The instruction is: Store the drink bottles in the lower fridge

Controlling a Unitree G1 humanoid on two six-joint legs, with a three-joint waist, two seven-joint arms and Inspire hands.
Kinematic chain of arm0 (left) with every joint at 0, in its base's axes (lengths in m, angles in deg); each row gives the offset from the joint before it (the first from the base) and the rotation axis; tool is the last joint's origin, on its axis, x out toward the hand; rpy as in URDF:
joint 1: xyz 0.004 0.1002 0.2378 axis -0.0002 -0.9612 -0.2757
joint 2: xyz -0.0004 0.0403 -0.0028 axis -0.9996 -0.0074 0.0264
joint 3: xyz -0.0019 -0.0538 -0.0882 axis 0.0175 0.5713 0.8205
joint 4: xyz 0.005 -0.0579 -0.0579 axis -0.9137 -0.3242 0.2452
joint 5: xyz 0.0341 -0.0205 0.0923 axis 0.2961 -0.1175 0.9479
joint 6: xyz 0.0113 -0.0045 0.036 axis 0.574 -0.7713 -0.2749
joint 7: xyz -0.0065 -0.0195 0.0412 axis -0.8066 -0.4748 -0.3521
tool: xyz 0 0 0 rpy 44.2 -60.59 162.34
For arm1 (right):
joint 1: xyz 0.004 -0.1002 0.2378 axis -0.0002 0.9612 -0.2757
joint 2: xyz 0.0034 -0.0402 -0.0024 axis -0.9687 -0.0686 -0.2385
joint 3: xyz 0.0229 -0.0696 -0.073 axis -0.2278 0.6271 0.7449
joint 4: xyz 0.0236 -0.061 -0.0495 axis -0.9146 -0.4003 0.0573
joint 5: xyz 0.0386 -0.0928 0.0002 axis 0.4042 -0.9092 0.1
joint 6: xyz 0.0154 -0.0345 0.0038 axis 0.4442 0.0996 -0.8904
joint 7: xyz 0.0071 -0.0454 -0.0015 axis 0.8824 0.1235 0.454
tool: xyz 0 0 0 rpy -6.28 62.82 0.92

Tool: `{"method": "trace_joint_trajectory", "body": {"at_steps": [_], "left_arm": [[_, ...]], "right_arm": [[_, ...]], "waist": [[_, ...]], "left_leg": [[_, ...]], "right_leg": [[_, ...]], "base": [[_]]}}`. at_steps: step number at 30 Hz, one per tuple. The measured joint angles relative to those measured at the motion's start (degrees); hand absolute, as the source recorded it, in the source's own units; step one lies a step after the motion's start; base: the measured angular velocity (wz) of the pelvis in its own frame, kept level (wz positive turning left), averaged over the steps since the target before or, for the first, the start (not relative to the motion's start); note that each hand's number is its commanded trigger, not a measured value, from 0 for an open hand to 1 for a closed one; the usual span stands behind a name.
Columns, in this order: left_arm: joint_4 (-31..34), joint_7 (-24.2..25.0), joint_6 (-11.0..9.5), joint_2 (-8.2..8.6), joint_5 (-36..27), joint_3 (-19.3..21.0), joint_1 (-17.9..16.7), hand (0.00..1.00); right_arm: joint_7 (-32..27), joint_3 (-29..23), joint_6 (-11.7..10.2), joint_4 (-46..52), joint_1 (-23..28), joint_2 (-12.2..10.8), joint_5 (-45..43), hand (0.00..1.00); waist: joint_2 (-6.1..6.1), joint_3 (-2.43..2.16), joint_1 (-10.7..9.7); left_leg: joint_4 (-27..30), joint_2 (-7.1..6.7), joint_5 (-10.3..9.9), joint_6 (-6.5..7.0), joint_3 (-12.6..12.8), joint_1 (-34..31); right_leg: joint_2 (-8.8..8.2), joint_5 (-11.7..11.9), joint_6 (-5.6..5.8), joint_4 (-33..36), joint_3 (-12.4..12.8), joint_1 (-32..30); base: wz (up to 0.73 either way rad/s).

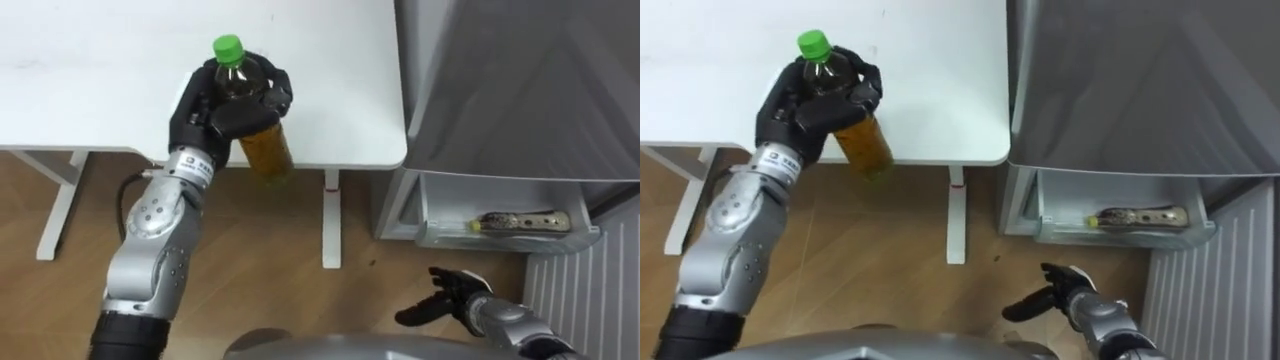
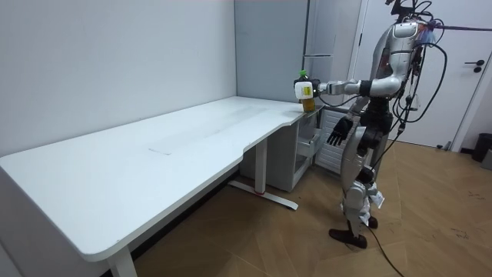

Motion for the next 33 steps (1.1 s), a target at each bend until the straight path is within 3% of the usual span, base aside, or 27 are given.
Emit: {"method": "trace_joint_trajectory", "body": {"at_steps": [5, 11, 20, 25, 33], "left_arm": [[-0.01, 3.22, 0.12, -0.27, -0.08, -2.58, -2.16, 1.00], [-0.04, 5.79, 0.12, -0.36, -0.13, -3.77, -2.36, 1.00], [-0.53, 8.07, 0.22, -0.58, 0.08, -5.12, -4.87, 1.00], [-0.96, 9.25, 0.98, -0.98, 0.10, -5.88, -4.87, 1.00], [-0.96, 10.71, 0.97, -0.61, 1.38, -5.98, -4.86, 1.00]], "right_arm": [[1.91, 0.15, -0.10, 5.25, 0.06, -0.26, -0.49, 0.00], [4.31, 0.73, -0.11, 11.21, 0.02, -0.74, -0.38, 0.00], [9.20, 3.39, 0.68, 20.76, 0.77, -1.01, -2.34, 0.00], [12.94, 6.75, 1.22, 28.64, 2.41, -0.83, -2.62, 0.00], [19.51, 7.86, 1.26, 37.46, 4.48, -0.94, -4.57, 0.00]], "waist": [[-0.70, 0.31, -0.99], [-1.65, 0.29, -1.24], [-1.63, 0.26, -0.97], [-1.33, 0.31, -0.43], [-0.74, 0.46, 0.24]], "left_leg": [[0.73, -0.67, 0.01, -0.01, -1.09, -0.31], [2.14, -0.72, -0.02, 0.04, -1.49, -1.97], [2.02, -0.75, 0.00, 0.13, -1.25, -1.85], [1.97, -0.71, 0.00, 0.12, -1.12, -1.96], [1.91, -0.69, 0.00, 0.13, -1.14, -1.91]], "right_leg": [[-0.13, -0.17, 0.18, -0.01, -1.24, 0.25], [-0.25, -0.27, 0.19, 0.11, -1.84, -0.36], [-0.30, -0.26, 0.18, 0.12, -1.38, -0.60], [-0.22, -0.24, 0.15, 0.14, -1.28, -0.85], [-0.33, -0.24, 0.15, 0.13, -1.13, -1.05]], "base": [[0.13], [0.06], [-0.02], [-0.01], [-0.01]]}}
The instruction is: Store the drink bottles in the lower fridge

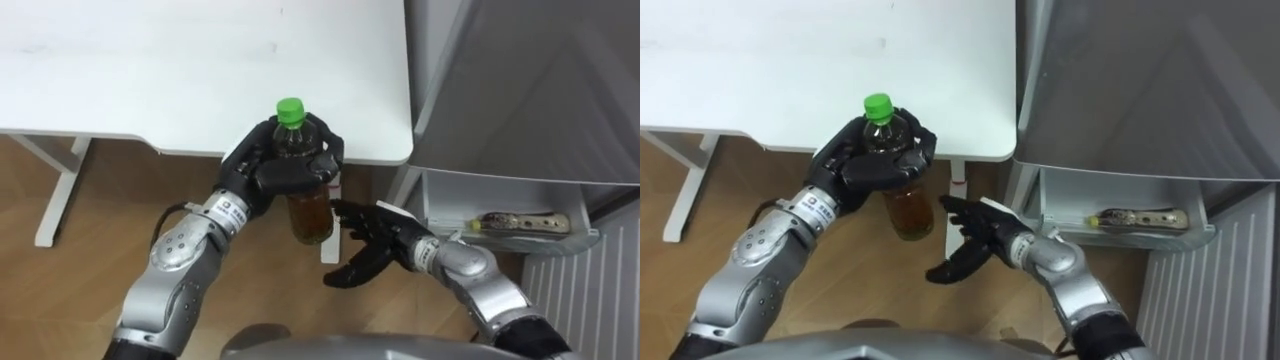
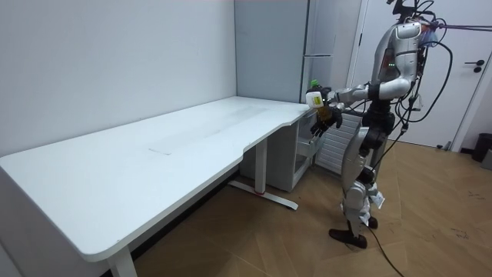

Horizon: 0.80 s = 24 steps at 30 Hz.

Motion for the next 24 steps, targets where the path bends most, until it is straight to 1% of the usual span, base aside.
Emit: {"method": "trace_joint_trajectory", "body": {"at_steps": [2, 5, 11, 14, 16, 21, 24], "left_arm": [[-0.09, 0.71, 0.00, 0.20, 3.26, -0.07, 0.00, 1.00], [-0.80, 0.95, 0.00, 0.24, 4.97, -0.08, 0.00, 1.00], [-1.42, 1.01, 0.00, 0.08, 5.49, -0.21, 0.00, 1.00], [-1.44, 1.59, -0.01, 0.07, 6.18, -0.27, 0.00, 1.00], [-1.47, 1.88, 0.00, 0.06, 6.77, -0.45, 0.00, 1.00], [-1.47, 2.02, -0.01, -0.25, 6.79, -2.22, 0.00, 1.00], [-1.47, 2.05, -0.01, -0.23, 6.79, -2.97, 0.00, 1.00]], "right_arm": [[1.74, -0.04, 0.02, 1.05, 0.00, 0.10, -0.19, 0.00], [3.18, -0.07, 0.02, 1.85, -0.02, 0.26, -0.10, 0.00], [5.07, -0.08, 0.02, 1.93, -0.30, 0.12, 0.77, 0.00], [6.18, -0.04, 0.02, 1.94, -0.29, 0.11, 2.58, 0.00], [6.35, -0.04, 0.02, 1.94, -0.30, 0.09, 2.93, 0.00], [6.58, 0.00, 0.01, 1.97, -0.29, 0.08, 7.01, 0.00], [6.53, 0.36, 0.01, 3.18, -0.29, -0.04, 7.32, 0.00]], "waist": [[0.04, 0.01, 0.03], [0.12, 0.07, 0.01], [0.06, 0.27, 0.00], [-0.39, 0.57, 0.01], [-0.55, 0.65, 0.00], [-0.72, 0.58, -0.02], [-0.80, 0.54, -0.03]], "left_leg": [[0.01, 0.00, 0.00, 0.00, -0.02, 0.00], [0.01, -0.02, 0.00, 0.01, -0.05, 0.01], [0.06, 0.00, 0.00, 0.01, -0.05, 0.02], [0.07, 0.03, -0.01, 0.01, -0.08, -0.07], [0.11, 0.01, -0.01, 0.02, -0.11, -0.13], [0.13, -0.03, 0.00, 0.06, -0.25, -0.50], [0.11, -0.05, 0.00, 0.06, -0.26, -0.48]], "right_leg": [[-0.03, 0.00, 0.00, 0.00, -0.01, 0.00], [-0.06, 0.00, 0.00, 0.00, -0.06, 0.01], [-0.05, 0.00, 0.00, 0.00, 0.08, 0.09], [-0.03, 0.00, 0.00, 0.00, 0.12, 0.04], [-0.04, 0.00, 0.00, 0.01, 0.11, -0.02], [-0.10, 0.00, 0.00, 0.02, 0.13, -0.39], [-0.08, 0.00, 0.00, 0.02, 0.12, -0.38]], "base": [[0.00], [0.00], [0.00], [0.00], [0.00], [0.00], [0.00]]}}
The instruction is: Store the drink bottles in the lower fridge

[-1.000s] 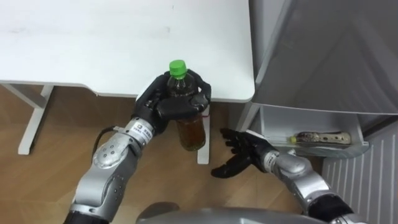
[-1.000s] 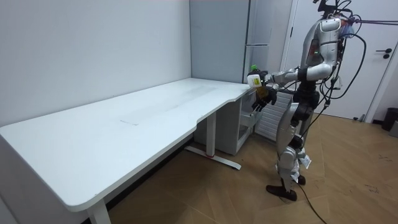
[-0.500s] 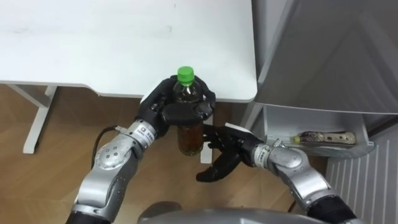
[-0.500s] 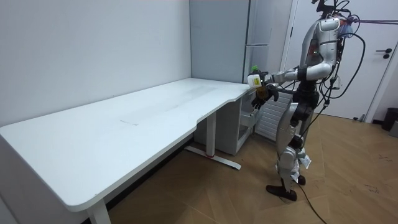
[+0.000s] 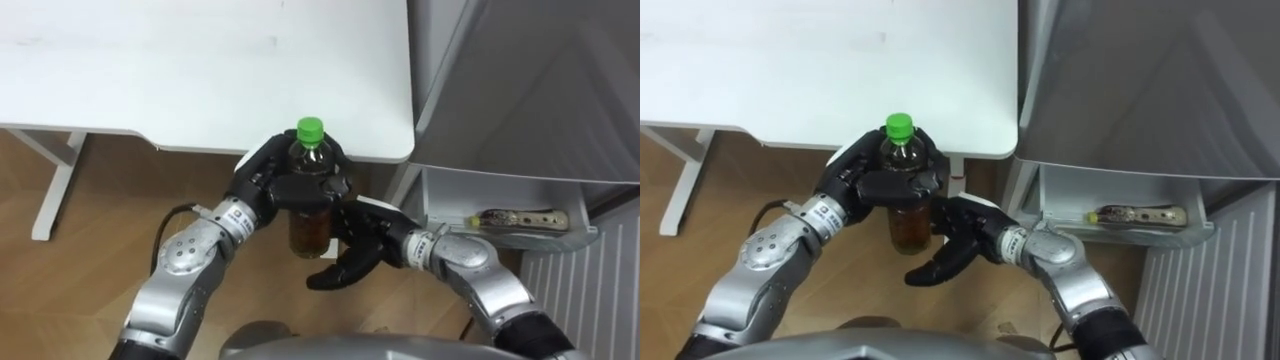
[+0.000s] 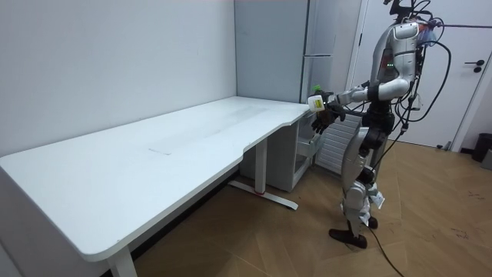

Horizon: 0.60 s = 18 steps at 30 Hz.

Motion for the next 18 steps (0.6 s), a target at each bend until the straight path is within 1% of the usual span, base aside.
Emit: {"method": "trace_joint_trajectory", "body": {"at_steps": [8, 9, 10, 11, 13, 18], "left_arm": [[0.00, 0.14, -0.01, -0.19, -0.19, -0.92, 0.01, 1.00], [0.00, 0.15, 0.00, -0.25, -0.19, -1.20, 0.01, 1.00], [0.00, 0.16, 0.00, -0.33, -0.19, -1.52, 0.01, 1.00], [0.00, 0.18, 0.00, -0.39, -0.19, -1.71, 0.01, 1.00], [0.00, 0.49, 0.00, -0.52, -0.12, -2.11, 0.01, 1.00], [0.00, 0.62, 0.00, -0.97, -0.09, -2.91, 0.00, 1.00]], "right_arm": [[0.20, 0.90, -0.09, 0.84, 0.01, 0.08, 3.70, 0.00], [0.26, 1.00, -0.09, 0.87, 0.00, 0.08, 4.52, 0.11], [0.29, 1.35, -0.09, 0.90, 0.00, 0.07, 4.93, 0.46], [0.38, 1.57, -0.06, 0.90, 0.01, 0.07, 5.07, 0.58], [0.58, 1.92, 0.23, 0.93, 0.05, 0.21, 6.25, 1.00], [0.62, 2.04, 0.84, 0.97, 0.09, 0.30, 6.81, 1.00]], "waist": [[-0.60, -0.02, -0.05], [-0.67, -0.05, -0.04], [-0.77, -0.04, -0.04], [-0.80, -0.05, -0.05], [-0.87, -0.09, -0.04], [-0.93, -0.18, -0.03]], "left_leg": [[-0.08, 0.04, 0.00, 0.00, -0.01, -0.14], [-0.08, 0.04, 0.00, 0.01, -0.03, -0.44], [-0.06, 0.04, 0.00, 0.01, -0.03, -0.50], [-0.05, 0.04, 0.00, 0.01, -0.03, -0.51], [-0.05, 0.03, 0.00, 0.01, -0.01, -0.47], [0.06, 0.00, 0.01, 0.02, 0.02, -0.45]], "right_leg": [[0.00, 0.00, 0.00, 0.03, 0.09, -0.03], [0.00, 0.00, 0.00, 0.03, 0.08, -0.18], [0.00, 0.00, 0.00, 0.03, 0.08, -0.25], [0.00, 0.00, 0.00, 0.04, 0.08, -0.25], [-0.01, 0.00, 0.00, 0.12, -0.04, -0.28], [0.01, 0.00, 0.00, 0.13, -0.08, -0.28]], "base": [[0.00], [0.00], [0.00], [0.00], [0.00], [0.00]]}}
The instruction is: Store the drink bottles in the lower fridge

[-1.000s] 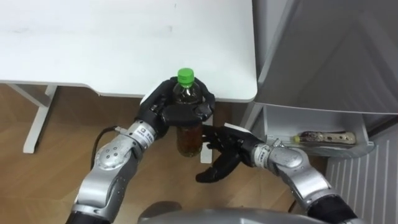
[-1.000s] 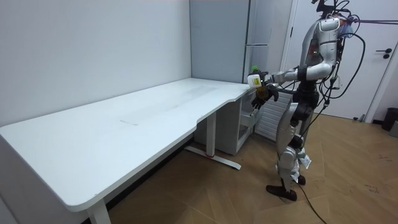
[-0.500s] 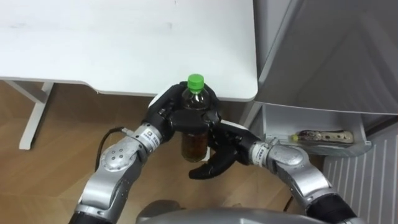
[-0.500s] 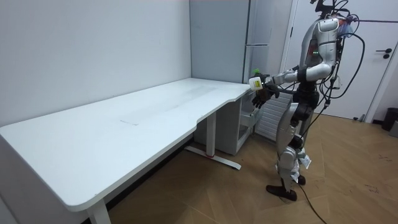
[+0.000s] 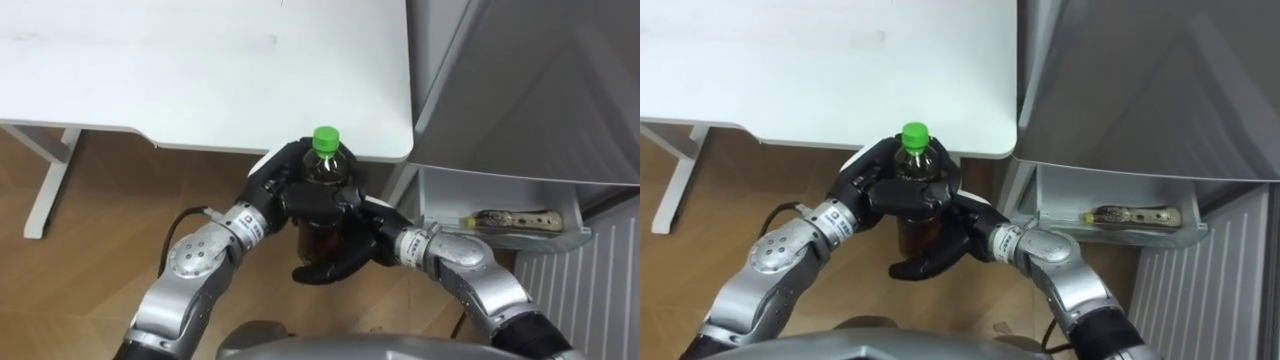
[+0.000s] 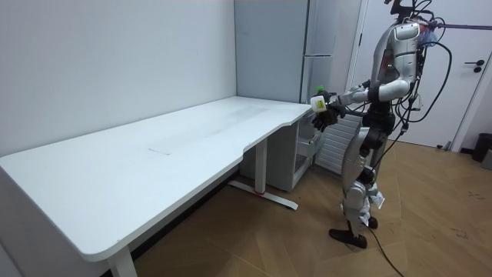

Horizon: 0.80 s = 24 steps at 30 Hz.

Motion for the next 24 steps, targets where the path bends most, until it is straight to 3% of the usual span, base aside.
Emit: {"method": "trace_joint_trajectory", "body": {"at_steps": [3, 7, 11, 16, 17, 18, 19, 20, 24], "left_arm": [[0.00, 0.01, 0.00, -0.03, 0.00, -0.62, 0.00, 1.00], [0.00, 0.39, 0.11, -0.05, -0.52, -0.66, -0.02, 1.00], [-0.01, 0.37, 0.13, 0.16, -3.81, -0.39, -0.13, 1.00], [-0.01, 0.27, 0.12, 0.18, -3.97, -0.66, -0.13, 1.00], [-0.01, 0.27, 0.12, 0.17, -3.99, -0.69, -0.13, 0.88], [-0.01, 0.27, 0.12, 0.19, -4.02, -0.69, -0.13, 0.58], [-0.01, 0.27, 0.12, 0.25, -4.06, -0.70, -0.13, 0.58], [-0.01, 0.27, 0.12, 0.37, -4.06, -0.72, -0.13, 0.00], [-0.01, 0.28, 0.12, 0.36, -4.06, -0.78, -0.12, 0.00]], "right_arm": [[-0.33, 0.13, 0.17, 0.00, 0.00, 0.04, 0.00, 1.00], [-0.76, 1.09, -0.39, 0.01, 0.00, 0.56, -0.06, 1.00], [-0.84, 1.35, -1.45, 0.04, 0.04, 1.19, -0.02, 1.00], [-1.32, 1.70, -1.22, 0.03, 0.17, 1.20, 0.88, 1.00], [-1.50, 1.86, -1.17, 0.03, 0.20, 1.23, 1.15, 1.00], [-1.60, 1.96, -1.17, 0.03, 0.20, 1.27, 1.29, 1.00], [-1.76, 2.10, -1.17, 0.03, 0.23, 1.34, 1.50, 1.00], [-1.83, 2.10, -1.16, 0.02, 0.31, 1.35, 1.66, 1.00], [-1.86, 2.10, -1.16, 0.02, 0.37, 1.47, 1.77, 1.00]], "waist": [[0.00, -0.04, 0.00], [0.05, -0.43, -0.04], [0.06, -0.45, -0.03], [0.11, -0.44, -0.13], [0.12, -0.44, -0.14], [0.12, -0.43, -0.14], [0.13, -0.43, -0.19], [0.13, -0.43, -0.21], [0.15, -0.40, -0.22]], "left_leg": [[0.01, 0.00, 0.00, 0.00, 0.01, 0.01], [0.09, 0.00, 0.01, 0.00, 0.01, 0.10], [0.06, 0.01, 0.01, 0.01, 0.00, 0.16], [0.04, 0.02, 0.01, 0.01, -0.03, 0.06], [0.04, 0.02, 0.01, 0.01, -0.03, 0.06], [0.04, 0.02, 0.01, 0.01, -0.03, 0.06], [0.04, 0.01, 0.01, 0.01, -0.03, 0.05], [0.03, 0.01, 0.01, 0.01, -0.03, 0.03], [0.00, 0.00, 0.01, 0.01, 0.01, 0.03]], "right_leg": [[0.00, 0.00, 0.00, 0.00, 0.00, 0.00], [0.00, 0.00, 0.00, 0.00, 0.00, 0.04], [0.00, 0.00, 0.00, 0.02, 0.00, 0.13], [0.00, 0.00, 0.00, 0.03, -0.04, 0.14], [0.00, 0.00, 0.00, 0.03, -0.04, 0.13], [0.00, 0.00, 0.00, 0.03, -0.05, 0.14], [0.00, 0.00, 0.00, 0.03, -0.08, 0.14], [0.00, 0.00, 0.00, 0.05, -0.11, 0.14], [0.00, 0.00, 0.00, 0.05, -0.12, 0.13]], "base": [[0.00], [0.00], [0.00], [0.00], [0.00], [0.00], [0.00], [0.00], [0.00]]}}
